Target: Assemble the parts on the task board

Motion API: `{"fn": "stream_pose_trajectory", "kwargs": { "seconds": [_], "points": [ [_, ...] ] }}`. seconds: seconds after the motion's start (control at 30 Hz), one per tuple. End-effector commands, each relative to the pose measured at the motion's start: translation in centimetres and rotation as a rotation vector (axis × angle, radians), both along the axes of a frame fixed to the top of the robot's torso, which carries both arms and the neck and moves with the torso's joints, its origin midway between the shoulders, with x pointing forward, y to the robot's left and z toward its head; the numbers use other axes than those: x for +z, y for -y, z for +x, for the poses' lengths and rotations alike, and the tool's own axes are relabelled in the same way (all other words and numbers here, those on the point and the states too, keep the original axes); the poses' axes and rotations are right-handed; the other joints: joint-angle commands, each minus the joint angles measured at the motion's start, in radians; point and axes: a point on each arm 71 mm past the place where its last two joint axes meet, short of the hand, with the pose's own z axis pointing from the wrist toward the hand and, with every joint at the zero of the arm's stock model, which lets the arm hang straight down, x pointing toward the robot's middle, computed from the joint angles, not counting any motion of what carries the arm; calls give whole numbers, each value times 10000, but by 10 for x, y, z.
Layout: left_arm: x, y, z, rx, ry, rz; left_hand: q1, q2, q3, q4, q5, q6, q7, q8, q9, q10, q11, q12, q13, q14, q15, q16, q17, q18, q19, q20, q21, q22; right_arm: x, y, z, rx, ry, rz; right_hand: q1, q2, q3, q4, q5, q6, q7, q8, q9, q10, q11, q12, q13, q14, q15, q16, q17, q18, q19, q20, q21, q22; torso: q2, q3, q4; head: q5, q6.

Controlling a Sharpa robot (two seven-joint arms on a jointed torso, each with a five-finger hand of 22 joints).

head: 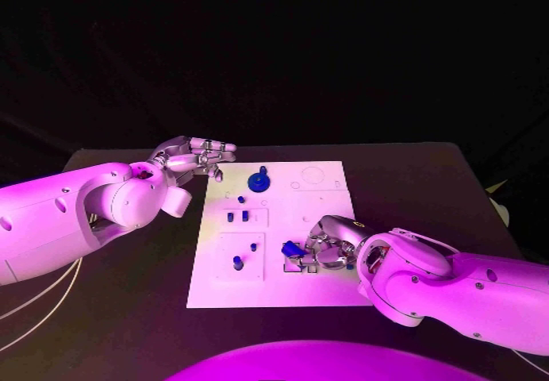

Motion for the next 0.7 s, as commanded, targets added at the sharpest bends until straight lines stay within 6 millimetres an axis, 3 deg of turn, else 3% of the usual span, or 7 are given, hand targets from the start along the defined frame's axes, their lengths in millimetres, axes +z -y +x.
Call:
{"fn": "stream_pose_trajectory", "kwargs": {
  "seconds": [0.03,0.13,0.37,0.53,0.6,0.7],
  "points": [
    [1,2,-1,-162,26,-92,-43,90,-51,-6,0,-58,30,-31,-10,-84,8,32,12,-94,-6,-42,-10,135,-42,7,-45,-9,0,-4,-4,351,-132,-124,-226,-7,-87,-5,-402,12,-65,78,64,92,-27,41,92,856,-88,6,1650,-86,89,-53,-52,1910,-7,-5,1,-12,-2],
    [1,2,-1,-154,24,-88,-43,90,-51,-6,0,-58,30,-31,-10,-84,8,32,12,-94,-6,-42,-10,135,-42,7,-45,-9,0,-5,-5,401,-131,-88,-486,-40,-114,-4,-802,9,-72,121,129,112,-34,51,133,859,-94,10,1661,-86,92,-58,-61,1917,-3,-3,3,-16,-1],
    [1,2,-1,-155,18,-85,-43,90,-51,-6,0,-58,30,-31,-10,-84,8,32,12,-94,-6,-42,-10,135,-42,7,-45,-9,1,-6,-5,446,4,-82,-1294,-304,17,10,-2191,-67,-62,187,273,101,-29,-5,158,849,-89,-11,1622,-77,81,-59,-133,1917,-4,-5,5,-22,-2],
    [1,1,-1,-141,14,-78,-43,90,-51,-6,0,-58,30,-31,-10,-84,8,32,12,-94,-6,-42,-10,135,-42,7,-45,-9,1,-5,-5,471,90,-155,-1305,-289,122,3,-2067,-75,-65,203,302,113,-28,3,185,848,-89,-15,1616,-78,86,-58,-128,1921,-5,-4,1,-26,5],
    [1,1,-1,-139,11,-75,-43,90,-51,-6,0,-58,30,-31,-10,-84,8,32,12,-94,-6,-42,-10,135,-42,7,-45,-9,1,-4,-5,482,130,-205,-1074,-109,293,-22,-1405,-81,-76,230,348,140,-38,26,235,851,-97,-10,1629,-79,90,-63,-131,1924,-4,-4,-1,-35,13],
    [1,2,-1,-147,5,-76,-43,90,-51,-6,0,-58,30,-31,-10,-84,8,32,12,-94,-6,-42,-10,135,-42,7,-45,-9,1,-4,-5,490,167,-265,-913,-3,340,-34,-1171,-93,-81,248,383,149,-43,25,258,851,-100,-11,1629,-77,91,-66,-143,1923,-6,-5,-4,-40,15]
  ]
}}
